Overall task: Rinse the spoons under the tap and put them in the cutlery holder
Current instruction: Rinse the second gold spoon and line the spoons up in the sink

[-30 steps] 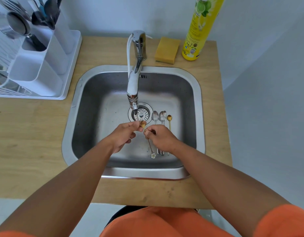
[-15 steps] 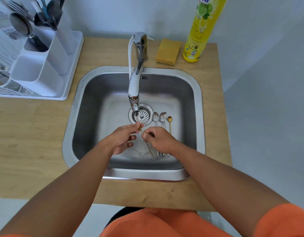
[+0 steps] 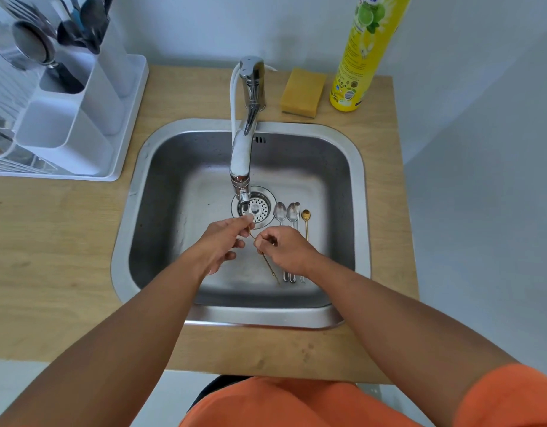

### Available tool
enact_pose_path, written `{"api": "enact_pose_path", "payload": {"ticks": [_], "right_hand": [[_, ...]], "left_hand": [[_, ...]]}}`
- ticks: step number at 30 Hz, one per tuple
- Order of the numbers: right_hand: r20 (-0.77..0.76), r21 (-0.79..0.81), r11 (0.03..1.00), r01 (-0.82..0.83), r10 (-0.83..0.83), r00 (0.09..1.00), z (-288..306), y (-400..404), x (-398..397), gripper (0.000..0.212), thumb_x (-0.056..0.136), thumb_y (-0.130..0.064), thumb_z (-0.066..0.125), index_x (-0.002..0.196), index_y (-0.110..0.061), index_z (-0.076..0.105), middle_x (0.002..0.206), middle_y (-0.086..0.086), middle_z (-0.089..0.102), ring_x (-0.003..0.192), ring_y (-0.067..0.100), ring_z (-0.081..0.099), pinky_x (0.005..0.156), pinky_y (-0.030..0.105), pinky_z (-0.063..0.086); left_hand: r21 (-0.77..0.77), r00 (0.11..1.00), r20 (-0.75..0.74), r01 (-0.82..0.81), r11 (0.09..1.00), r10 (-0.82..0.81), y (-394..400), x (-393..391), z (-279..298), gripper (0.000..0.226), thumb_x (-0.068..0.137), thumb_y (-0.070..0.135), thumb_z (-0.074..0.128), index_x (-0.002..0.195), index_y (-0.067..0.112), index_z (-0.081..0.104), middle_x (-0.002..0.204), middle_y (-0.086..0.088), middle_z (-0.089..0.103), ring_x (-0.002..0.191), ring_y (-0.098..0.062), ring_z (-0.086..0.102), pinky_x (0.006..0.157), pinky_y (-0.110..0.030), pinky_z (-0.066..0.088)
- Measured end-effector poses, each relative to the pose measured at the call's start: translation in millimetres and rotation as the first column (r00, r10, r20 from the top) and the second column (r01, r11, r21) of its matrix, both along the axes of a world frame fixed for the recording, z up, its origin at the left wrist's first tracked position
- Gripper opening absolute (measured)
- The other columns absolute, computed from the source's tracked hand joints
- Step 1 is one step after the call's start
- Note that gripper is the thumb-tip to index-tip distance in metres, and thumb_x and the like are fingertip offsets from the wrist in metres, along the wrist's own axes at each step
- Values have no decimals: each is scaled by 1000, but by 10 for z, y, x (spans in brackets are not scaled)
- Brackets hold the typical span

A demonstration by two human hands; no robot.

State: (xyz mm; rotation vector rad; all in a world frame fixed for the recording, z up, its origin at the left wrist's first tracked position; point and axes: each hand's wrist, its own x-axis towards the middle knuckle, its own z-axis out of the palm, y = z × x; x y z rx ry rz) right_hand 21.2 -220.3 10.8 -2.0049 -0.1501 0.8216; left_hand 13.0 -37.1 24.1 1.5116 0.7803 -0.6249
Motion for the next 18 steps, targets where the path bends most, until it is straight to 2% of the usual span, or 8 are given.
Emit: {"api": "enact_pose_path", "payload": {"ticks": [4, 6, 8, 11, 15, 18], "right_hand": [[29, -13, 1000, 11, -11, 1000, -31, 3, 11, 25, 100, -33, 59, 83, -21, 71, 83, 2, 75, 79, 22, 69, 75, 39, 56], [31, -15, 1000, 24, -23, 999, -32, 7, 21, 26, 101, -34, 58, 80, -23, 69, 78, -2, 73, 67, 13, 64, 67, 33, 53], [35, -17, 999, 31, -30, 999, -25, 7, 35, 25, 101, -31, 58, 79, -27, 68, 76, -6, 72, 65, 6, 61, 64, 26, 50], [24, -11, 999, 47, -47, 999, -12, -16, 63, 22, 102, -27, 59, 83, -26, 70, 83, -3, 74, 70, 8, 63, 67, 23, 51], [-22, 39, 994, 103, -102, 995, -10, -46, 106, 21, 102, -27, 62, 87, -19, 74, 79, 1, 72, 64, 8, 56, 67, 30, 48], [-58, 66, 990, 128, -124, 991, -14, -62, 120, 18, 102, -28, 63, 91, -19, 75, 96, 14, 76, 77, 15, 61, 76, 34, 52]], "left_hand": [[118, 999, 39, 30, 993, -35, -43, 53, 10, 50, 78, 63, 81, 92, 15, 78, 80, 5, 70, 68, -11, 59, 56, -27, 44], [134, 998, 55, -1, 991, -7, -55, 75, -7, 49, 78, 63, 81, 85, 15, 76, 68, 7, 69, 61, -9, 58, 56, -27, 44], [97, 996, 79, -49, 994, 41, -62, 89, -38, 40, 89, 53, 75, 82, 14, 75, 62, 7, 66, 59, -10, 57, 56, -26, 45], [47, 993, 97, -73, 996, 68, -59, 89, -76, 30, 104, 34, 62, 89, 11, 75, 67, 2, 67, 62, -11, 59, 59, -25, 48], [-125, 984, 148, -76, 989, 95, -55, 48, -82, 19, 106, 15, 59, 99, 8, 75, 79, -2, 72, 73, -11, 66, 66, -24, 52], [-224, 981, 156, -81, 971, 118, -42, 22, -77, 16, 104, 13, 61, 104, 9, 76, 88, 1, 75, 79, -11, 69, 71, -26, 52]]}}
